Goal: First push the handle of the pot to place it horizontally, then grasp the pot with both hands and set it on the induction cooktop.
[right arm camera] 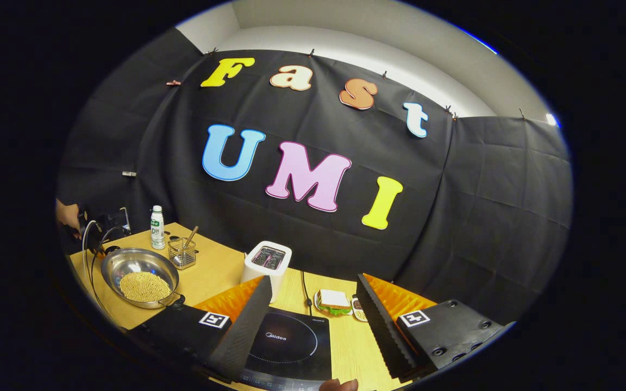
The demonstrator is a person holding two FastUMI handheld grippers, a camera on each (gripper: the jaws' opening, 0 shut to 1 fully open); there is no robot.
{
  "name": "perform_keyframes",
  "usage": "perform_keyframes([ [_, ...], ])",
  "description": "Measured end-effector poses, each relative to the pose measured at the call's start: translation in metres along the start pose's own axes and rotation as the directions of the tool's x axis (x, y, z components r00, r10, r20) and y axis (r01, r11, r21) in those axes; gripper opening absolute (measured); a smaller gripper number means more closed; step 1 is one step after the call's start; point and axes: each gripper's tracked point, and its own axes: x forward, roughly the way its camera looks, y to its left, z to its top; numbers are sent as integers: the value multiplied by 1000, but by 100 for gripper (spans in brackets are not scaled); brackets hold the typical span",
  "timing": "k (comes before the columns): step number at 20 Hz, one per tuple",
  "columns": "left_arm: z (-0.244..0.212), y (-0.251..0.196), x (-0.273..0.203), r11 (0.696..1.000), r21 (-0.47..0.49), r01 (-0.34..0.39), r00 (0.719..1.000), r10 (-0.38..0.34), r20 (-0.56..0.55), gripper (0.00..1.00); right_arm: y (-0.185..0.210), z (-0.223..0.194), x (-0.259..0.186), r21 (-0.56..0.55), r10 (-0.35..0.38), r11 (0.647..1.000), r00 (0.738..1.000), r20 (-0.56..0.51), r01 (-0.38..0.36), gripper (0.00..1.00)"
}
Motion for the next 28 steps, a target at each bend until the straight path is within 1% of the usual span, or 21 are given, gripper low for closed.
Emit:
perform_keyframes([
  [3,-3,3,-1,1000,6,-11,1000,11,-1,5,6,-5,0,6,14,1000,1000,-16,-14,97],
  [4,-6,6,-4,1000,1,-31,999,31,5,5,9,-7,1,10,23,1000,999,-23,-22,97],
  [5,-8,13,-9,998,1,-68,997,68,22,5,13,-10,2,17,34,999,999,-31,-34,98],
  [6,-8,20,-14,994,2,-107,993,107,51,5,19,-12,3,28,49,998,998,-40,-48,98],
  [7,-10,22,-22,992,-6,-128,989,128,77,5,27,-15,4,40,67,997,997,-50,-65,98],
  [8,-12,21,-29,990,-25,-137,985,139,105,13,34,-18,5,49,85,995,995,-60,-83,98],
  [11,-12,12,-54,988,-94,-122,969,139,204,61,65,-25,9,61,161,986,984,-79,-157,98],
  [12,-10,13,-63,985,-116,-127,961,151,233,72,76,-28,11,59,188,981,978,-84,-184,98],
  [13,-6,18,-70,979,-146,-140,949,175,261,85,88,-31,13,64,220,975,971,-94,-215,98],
  [14,-4,23,-75,972,-183,-150,937,199,288,95,103,-35,17,79,257,965,961,-107,-249,98],
  [15,-4,26,-82,965,-222,-142,927,208,311,96,113,-39,19,95,283,957,952,-120,-272,98],
  [17,2,26,-91,952,-292,-92,914,198,356,97,138,-47,23,128,336,939,930,-151,-318,98],
  [19,8,26,-94,940,-336,-55,902,191,387,97,162,-52,30,153,383,921,907,-173,-359,98],
  [22,17,19,-88,935,-355,-15,897,169,408,98,190,-62,40,219,440,892,873,-211,-396,98],
  [24,25,13,-80,935,-354,15,900,142,413,97,207,-69,49,277,468,873,849,-245,-401,98],
  [26,33,8,-73,939,-343,43,902,111,417,96,224,-76,59,292,480,867,832,-277,-403,98],
  [28,38,4,-64,943,-328,62,910,81,407,96,241,-86,67,300,494,861,816,-302,-410,98],
])
